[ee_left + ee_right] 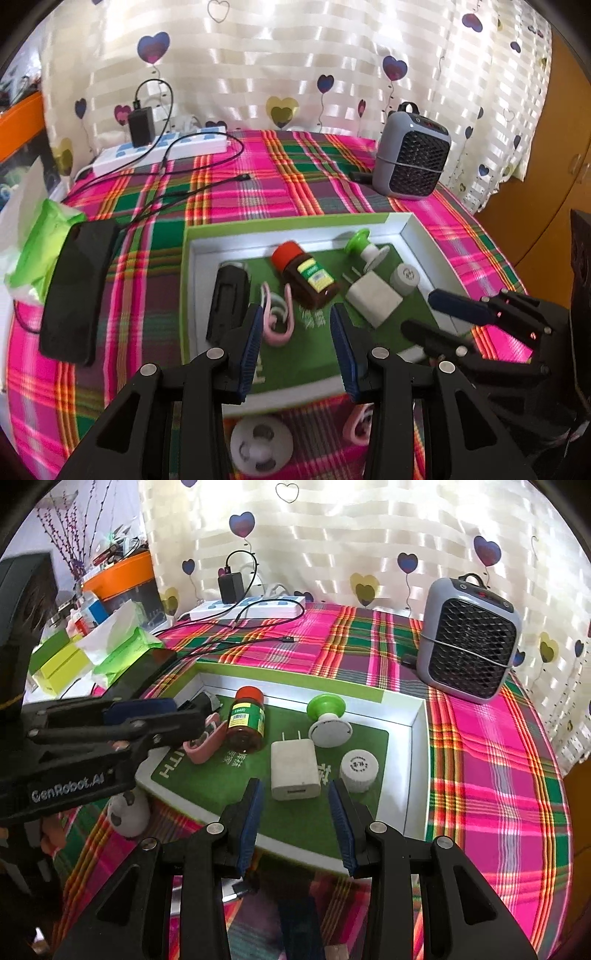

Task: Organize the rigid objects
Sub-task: 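Open both grippers and withdraw them from the green box, then grasp the blue USB stick with the right gripper while the left reaches the white fan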

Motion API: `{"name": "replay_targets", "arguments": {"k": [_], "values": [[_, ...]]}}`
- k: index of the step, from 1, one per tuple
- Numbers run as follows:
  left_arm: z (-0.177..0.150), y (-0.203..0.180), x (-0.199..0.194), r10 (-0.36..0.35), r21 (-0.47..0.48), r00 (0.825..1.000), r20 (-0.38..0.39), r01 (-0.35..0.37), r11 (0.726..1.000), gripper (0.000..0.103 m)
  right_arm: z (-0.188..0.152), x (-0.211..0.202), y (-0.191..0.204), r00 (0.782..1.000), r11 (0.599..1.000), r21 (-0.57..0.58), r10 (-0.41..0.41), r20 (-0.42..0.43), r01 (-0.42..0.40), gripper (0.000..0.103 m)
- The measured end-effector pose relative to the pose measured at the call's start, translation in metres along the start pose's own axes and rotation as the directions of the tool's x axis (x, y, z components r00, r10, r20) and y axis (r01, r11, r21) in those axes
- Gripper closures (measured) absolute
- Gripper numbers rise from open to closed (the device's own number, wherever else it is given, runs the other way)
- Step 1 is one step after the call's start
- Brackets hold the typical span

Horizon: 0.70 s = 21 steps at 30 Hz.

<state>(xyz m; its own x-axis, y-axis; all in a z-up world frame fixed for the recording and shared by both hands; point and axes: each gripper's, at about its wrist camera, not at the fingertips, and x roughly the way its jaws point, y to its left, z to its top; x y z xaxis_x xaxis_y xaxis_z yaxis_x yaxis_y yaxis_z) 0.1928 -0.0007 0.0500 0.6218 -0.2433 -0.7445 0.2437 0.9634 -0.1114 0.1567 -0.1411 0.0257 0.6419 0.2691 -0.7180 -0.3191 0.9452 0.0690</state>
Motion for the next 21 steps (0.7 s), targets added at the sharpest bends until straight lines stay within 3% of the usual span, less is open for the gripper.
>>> {"name": "replay_targets", "arguments": {"k": [13, 21], "values": [[-0.026, 0.003, -0.028, 0.02, -0.01, 0.999, 0.036, -0.019, 1.0, 0.066, -0.013, -0.021, 0.004, 1.0, 1.0, 0.019, -0.007, 0.029, 0.007, 0.065], [-0.046, 0.028, -0.044, 0.058, -0.065, 0.997, 0.046, -0.055, 0.996, 0.066, -0.033, -0.043, -0.004, 0.998, 0.998, 0.05, -0.034, 0.053, 0.032, 0.065]]}}
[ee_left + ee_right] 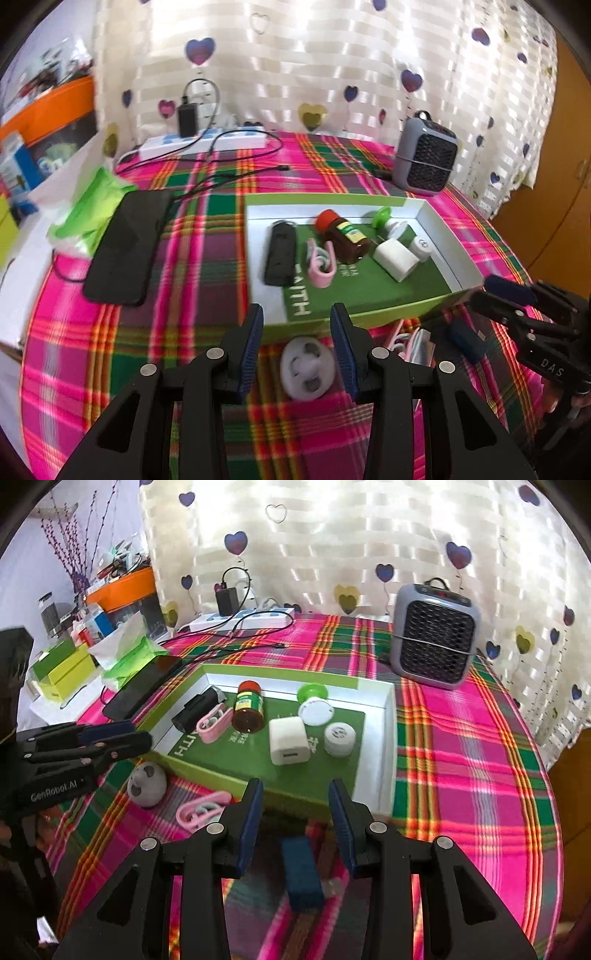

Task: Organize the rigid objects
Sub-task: 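Grasp the blue USB stick with the right gripper while the left reaches the white fan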

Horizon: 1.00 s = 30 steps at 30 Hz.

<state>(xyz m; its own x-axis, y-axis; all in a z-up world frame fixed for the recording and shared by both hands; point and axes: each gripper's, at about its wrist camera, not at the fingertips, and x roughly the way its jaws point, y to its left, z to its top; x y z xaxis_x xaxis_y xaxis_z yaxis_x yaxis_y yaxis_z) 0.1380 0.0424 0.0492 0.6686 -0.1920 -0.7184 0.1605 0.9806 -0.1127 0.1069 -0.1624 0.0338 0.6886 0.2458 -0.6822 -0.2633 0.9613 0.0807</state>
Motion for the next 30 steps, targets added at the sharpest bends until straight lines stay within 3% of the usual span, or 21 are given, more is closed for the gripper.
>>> {"name": "replay_targets", "arguments": {"k": [14, 30], "values": [[-0.028, 0.033, -0.01, -0.019, -0.085, 1.0, -0.011, 0.018, 0.996, 0.066, -0.033, -0.017, -0.018, 0.999, 0.998, 0.043, -0.039, -0.026, 0.04, 0.065], [-0.039, 0.034, 0.003, -0.152, -0.118, 0.987, -0.051, 0.145, 0.982, 0.066, -0.042, 0.0, -0.006, 0.997, 1.0, 0.01, -0.013, -0.078, 0.013, 0.065]]}}
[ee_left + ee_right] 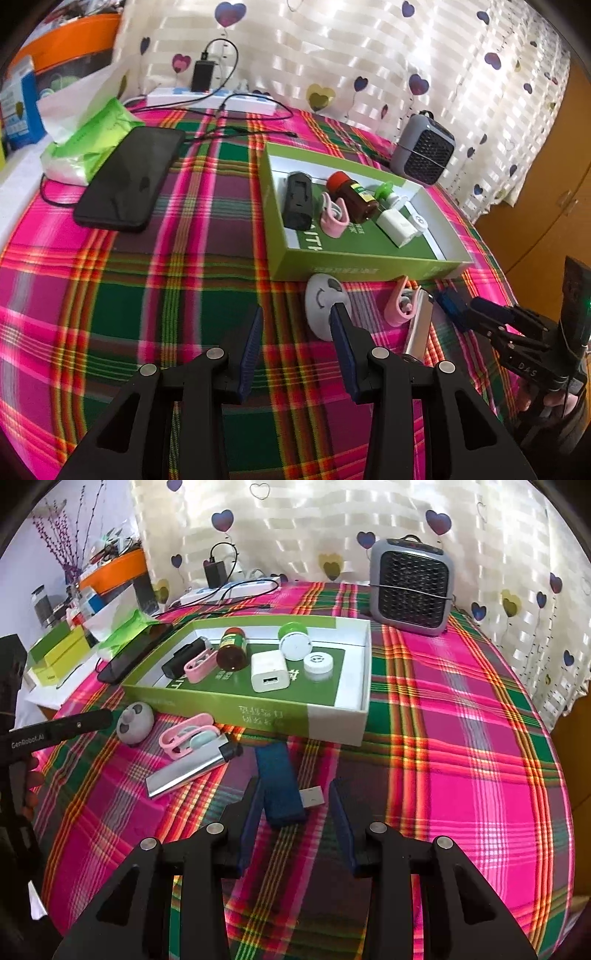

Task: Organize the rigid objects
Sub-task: 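Grasp the blue USB stick with the right gripper while the left reaches the white fan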

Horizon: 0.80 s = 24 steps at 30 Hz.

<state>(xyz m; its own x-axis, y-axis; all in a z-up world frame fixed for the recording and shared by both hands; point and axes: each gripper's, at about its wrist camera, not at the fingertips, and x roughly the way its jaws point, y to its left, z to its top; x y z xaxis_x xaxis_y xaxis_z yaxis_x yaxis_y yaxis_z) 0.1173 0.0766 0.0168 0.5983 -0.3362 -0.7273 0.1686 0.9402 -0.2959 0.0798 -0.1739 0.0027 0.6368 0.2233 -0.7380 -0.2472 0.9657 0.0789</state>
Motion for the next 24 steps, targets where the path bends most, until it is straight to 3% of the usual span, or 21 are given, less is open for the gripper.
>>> {"name": "replay_targets", "arguments": {"k": [7, 24], "values": [[0.003, -0.004, 0.01, -0.033, -0.004, 0.999, -0.026, 0.033, 0.999, 0.066, 0.003, 0.007, 0.01, 0.998, 0.996, -0.072, -0.059, -0.009, 0.058, 0.064], [0.011, -0.012, 0.025, -0.023, 0.016, 0.998, -0.05, 0.024, 1.0, 0.066, 0.014, 0.024, 0.019, 0.997, 0.989, -0.13, -0.07, -0.032, 0.065, 0.058]]}}
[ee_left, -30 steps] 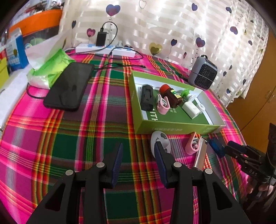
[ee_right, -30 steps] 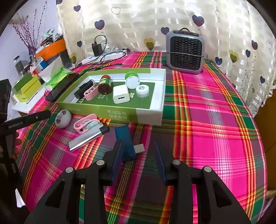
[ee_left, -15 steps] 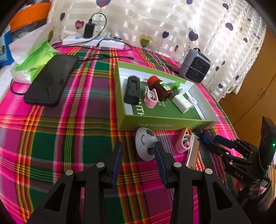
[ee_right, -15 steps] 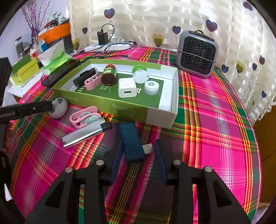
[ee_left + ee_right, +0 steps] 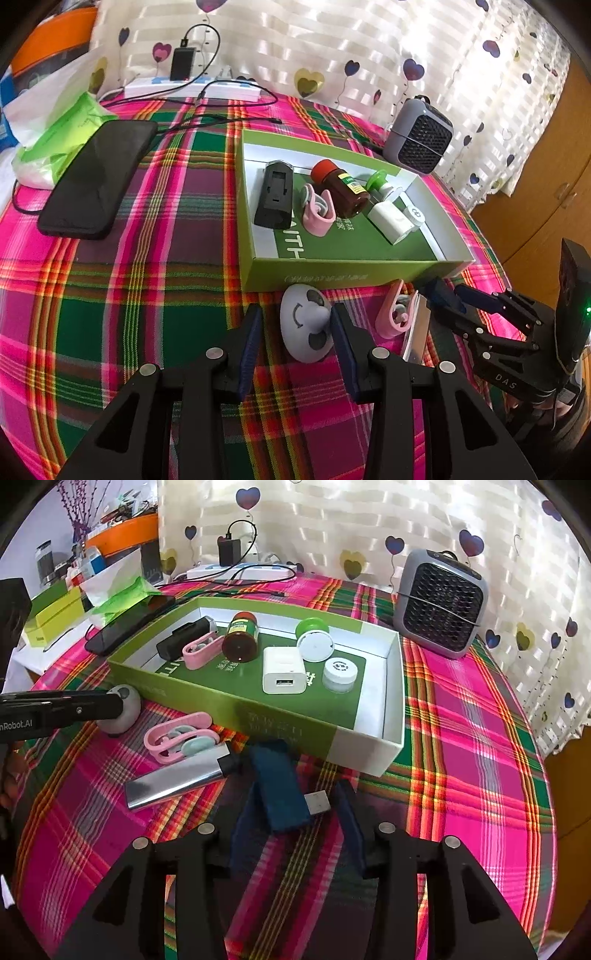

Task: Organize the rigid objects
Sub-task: 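Grasp the blue USB stick with the right gripper while the left reaches the white fan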

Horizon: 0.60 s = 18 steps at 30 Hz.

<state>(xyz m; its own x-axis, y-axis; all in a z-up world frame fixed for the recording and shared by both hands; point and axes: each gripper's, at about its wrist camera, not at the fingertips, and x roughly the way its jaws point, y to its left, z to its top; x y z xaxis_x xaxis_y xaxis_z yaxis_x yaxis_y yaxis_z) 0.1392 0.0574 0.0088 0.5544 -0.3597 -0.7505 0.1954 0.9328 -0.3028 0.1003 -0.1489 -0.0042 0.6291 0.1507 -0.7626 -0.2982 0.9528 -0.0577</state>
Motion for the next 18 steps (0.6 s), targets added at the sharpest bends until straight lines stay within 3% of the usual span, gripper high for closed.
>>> {"name": "replay_targets", "arguments": {"k": [18], "values": [[0.0011, 0.0012, 0.0023, 0.003, -0.011, 1.0, 0.003, -0.003, 1.0, 0.067, 0.0054, 0.0061, -0.0031, 0.999, 0.998, 0.041, 0.054, -0.002, -0.054, 0.058]]}}
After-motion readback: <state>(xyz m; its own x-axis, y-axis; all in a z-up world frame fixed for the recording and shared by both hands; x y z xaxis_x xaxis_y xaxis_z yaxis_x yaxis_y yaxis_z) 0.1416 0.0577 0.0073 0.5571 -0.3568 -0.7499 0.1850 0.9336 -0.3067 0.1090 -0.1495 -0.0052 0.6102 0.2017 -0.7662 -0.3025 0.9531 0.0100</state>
